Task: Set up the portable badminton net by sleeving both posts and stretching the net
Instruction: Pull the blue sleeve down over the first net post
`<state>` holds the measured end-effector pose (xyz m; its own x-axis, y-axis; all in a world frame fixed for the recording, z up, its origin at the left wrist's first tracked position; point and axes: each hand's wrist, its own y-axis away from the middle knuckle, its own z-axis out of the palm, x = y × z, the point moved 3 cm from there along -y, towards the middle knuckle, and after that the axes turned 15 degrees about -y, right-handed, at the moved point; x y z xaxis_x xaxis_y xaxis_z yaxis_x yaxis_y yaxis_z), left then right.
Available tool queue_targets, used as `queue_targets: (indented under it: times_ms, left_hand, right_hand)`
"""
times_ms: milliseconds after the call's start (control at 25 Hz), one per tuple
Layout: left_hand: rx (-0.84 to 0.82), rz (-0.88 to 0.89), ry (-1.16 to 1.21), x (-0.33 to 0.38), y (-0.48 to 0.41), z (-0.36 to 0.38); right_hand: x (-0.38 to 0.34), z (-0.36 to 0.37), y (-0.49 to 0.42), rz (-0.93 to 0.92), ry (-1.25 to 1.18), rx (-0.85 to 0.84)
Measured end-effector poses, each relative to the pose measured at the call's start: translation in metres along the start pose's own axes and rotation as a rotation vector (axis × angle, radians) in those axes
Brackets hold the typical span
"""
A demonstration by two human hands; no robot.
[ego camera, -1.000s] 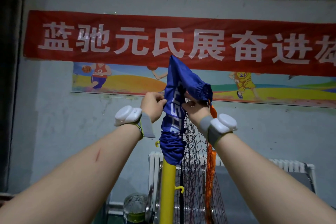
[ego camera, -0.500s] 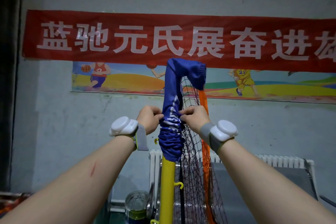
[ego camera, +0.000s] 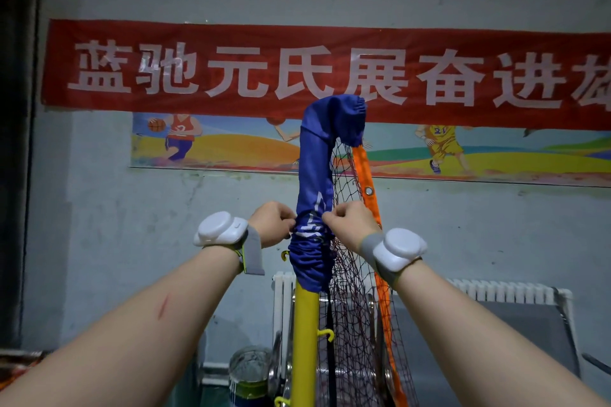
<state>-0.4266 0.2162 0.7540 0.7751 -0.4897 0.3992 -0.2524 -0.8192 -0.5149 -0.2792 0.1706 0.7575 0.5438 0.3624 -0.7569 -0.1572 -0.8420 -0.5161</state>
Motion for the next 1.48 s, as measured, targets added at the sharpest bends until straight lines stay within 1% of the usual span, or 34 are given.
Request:
queue_targets:
  times_ms: [80, 160, 240, 360, 480, 600, 680, 800, 920, 1120, 1280, 1360, 1480]
  left_hand:
    - [0.07, 0.007, 0.06, 0.006, -0.004, -0.011]
    - [0.19, 0.007, 0.206, 0.014, -0.011, -0.022]
    - [0.297, 0.026, 0.272, 0.021, -0.018, -0.031]
    - [0.344, 0.032, 0.277, 0.028, -0.024, -0.035]
    - [0.398, 0.005, 0.114, 0.027, -0.021, -0.035]
    - [0.331, 0.003, -0.021, 0.02, -0.016, -0.029]
    - [0.265, 0.005, -0.062, 0.016, -0.012, -0.021]
    - [0.187, 0.012, -0.051, 0.008, -0.007, -0.011]
    - [0.131, 0.029, -0.056, 0.001, -0.002, -0.004]
    - [0.109, 0.033, -0.07, 0.0, 0.004, -0.001]
    - [0.044, 0.026, -0.133, 0.003, 0.003, -0.006]
    - [0.089, -0.003, -0.082, 0.006, -0.001, -0.014]
    - [0.275, -0.004, 0.118, 0.014, -0.011, -0.03]
  right_hand:
    - [-0.006, -0.001, -0.003, -0.025, 0.034, 0.021]
    - [-0.011, -0.004, -0.006, -0.064, 0.043, 0.053]
    - [-0.017, -0.008, -0.012, -0.129, 0.031, 0.107]
    - [-0.025, -0.012, -0.02, -0.191, -0.105, 0.167]
    - [-0.027, -0.008, -0.028, -0.198, -0.154, 0.117]
    - [-0.021, -0.006, -0.028, -0.138, -0.174, 0.112]
    - [-0.016, -0.006, -0.024, -0.112, -0.145, 0.116]
    - [-0.009, -0.004, -0.017, -0.095, -0.028, 0.074]
    - [-0.004, -0.003, -0.012, -0.072, 0.032, 0.039]
    - [-0.003, -0.003, -0.006, -0.066, 0.068, 0.027]
    - [-0.009, -0.002, -0.002, -0.093, 0.144, 0.047]
    - [-0.014, -0.003, -0.003, -0.122, 0.168, 0.06]
    - [-0.026, -0.009, -0.008, -0.157, 0.107, 0.147]
